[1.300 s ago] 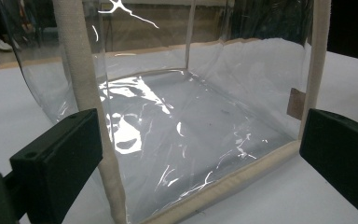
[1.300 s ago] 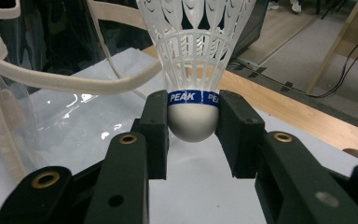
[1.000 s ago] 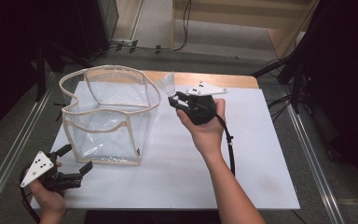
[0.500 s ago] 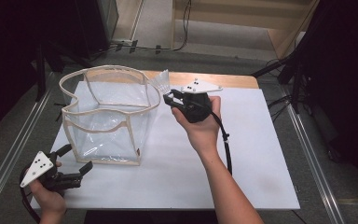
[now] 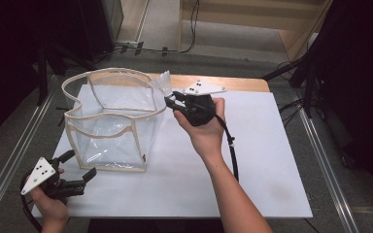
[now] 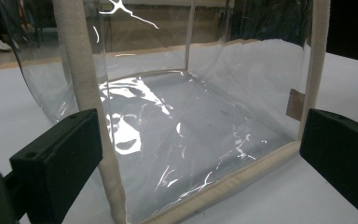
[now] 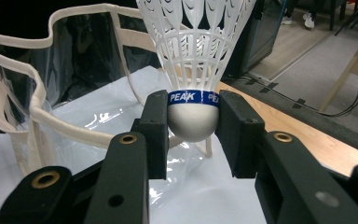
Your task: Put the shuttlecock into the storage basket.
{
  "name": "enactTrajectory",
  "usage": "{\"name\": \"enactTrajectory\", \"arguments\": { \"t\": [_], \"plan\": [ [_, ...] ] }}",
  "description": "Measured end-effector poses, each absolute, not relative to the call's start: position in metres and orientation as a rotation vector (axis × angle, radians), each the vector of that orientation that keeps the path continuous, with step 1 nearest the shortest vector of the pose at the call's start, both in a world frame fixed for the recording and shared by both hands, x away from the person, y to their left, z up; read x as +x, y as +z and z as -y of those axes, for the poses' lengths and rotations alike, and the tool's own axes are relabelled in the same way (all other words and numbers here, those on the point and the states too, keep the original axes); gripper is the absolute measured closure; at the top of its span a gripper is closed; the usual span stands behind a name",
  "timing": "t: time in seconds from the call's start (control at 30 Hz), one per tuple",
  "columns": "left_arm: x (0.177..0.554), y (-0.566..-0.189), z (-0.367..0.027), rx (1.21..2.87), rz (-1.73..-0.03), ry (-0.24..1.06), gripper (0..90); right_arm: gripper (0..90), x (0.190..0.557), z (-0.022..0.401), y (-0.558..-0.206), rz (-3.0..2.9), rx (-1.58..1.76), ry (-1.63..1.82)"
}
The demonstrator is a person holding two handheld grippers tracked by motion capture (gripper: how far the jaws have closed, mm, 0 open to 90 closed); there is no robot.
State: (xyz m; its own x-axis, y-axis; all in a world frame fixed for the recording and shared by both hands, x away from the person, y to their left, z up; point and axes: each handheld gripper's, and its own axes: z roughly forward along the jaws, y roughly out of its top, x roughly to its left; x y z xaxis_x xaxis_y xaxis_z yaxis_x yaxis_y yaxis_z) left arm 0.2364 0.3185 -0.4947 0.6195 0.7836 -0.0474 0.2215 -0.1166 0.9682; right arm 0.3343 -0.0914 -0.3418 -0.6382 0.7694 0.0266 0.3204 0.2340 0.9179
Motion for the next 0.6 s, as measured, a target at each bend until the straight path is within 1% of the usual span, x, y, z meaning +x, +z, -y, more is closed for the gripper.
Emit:
{"name": "enactTrajectory", "arguments": {
  "t": [0.6],
  "plan": [
    [0.237, -0.495, -0.319, 1.658, -0.838, 0.589, 0.0, 62.4, 0.336, 0.072, -0.343, -2.114, 0.975, 1.436]
  ]
}}
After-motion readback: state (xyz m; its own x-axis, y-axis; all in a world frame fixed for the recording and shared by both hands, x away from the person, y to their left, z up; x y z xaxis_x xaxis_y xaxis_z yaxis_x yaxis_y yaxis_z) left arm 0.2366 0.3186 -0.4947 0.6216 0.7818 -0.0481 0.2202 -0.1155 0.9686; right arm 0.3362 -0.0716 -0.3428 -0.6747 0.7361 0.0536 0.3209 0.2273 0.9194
